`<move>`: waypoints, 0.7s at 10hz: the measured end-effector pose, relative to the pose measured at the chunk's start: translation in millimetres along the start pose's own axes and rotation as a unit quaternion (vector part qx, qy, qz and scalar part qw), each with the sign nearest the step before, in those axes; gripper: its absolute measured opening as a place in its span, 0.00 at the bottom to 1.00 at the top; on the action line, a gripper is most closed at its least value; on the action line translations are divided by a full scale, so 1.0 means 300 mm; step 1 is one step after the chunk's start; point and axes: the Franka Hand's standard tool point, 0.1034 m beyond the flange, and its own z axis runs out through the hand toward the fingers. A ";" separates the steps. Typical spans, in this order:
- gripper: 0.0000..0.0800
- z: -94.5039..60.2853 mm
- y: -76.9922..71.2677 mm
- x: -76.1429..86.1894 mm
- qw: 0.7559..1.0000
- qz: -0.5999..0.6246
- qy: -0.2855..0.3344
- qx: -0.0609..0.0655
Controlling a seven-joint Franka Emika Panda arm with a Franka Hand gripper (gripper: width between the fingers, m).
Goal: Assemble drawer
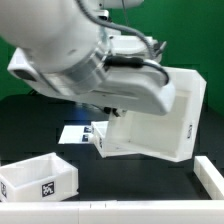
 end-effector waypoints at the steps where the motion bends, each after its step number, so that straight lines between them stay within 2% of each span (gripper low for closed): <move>1: 0.08 -0.012 0.005 0.019 0.999 0.007 0.008 0.033; 2: 0.08 -0.019 0.022 0.034 0.998 0.017 0.013 0.062; 3: 0.08 -0.014 0.040 0.043 0.994 0.061 -0.001 0.086; 4: 0.08 -0.011 0.050 0.055 0.989 0.093 -0.016 0.117; 5: 0.08 -0.010 0.050 0.072 0.980 0.119 -0.026 0.157; 6: 0.08 0.005 0.051 0.086 0.972 0.154 -0.029 0.176; 7: 0.08 0.019 0.046 0.086 0.969 0.172 -0.031 0.173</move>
Offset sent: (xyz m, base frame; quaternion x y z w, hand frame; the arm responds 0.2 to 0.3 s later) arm -0.0026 -0.0007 -0.0055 0.1583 -0.0869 0.1706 0.9686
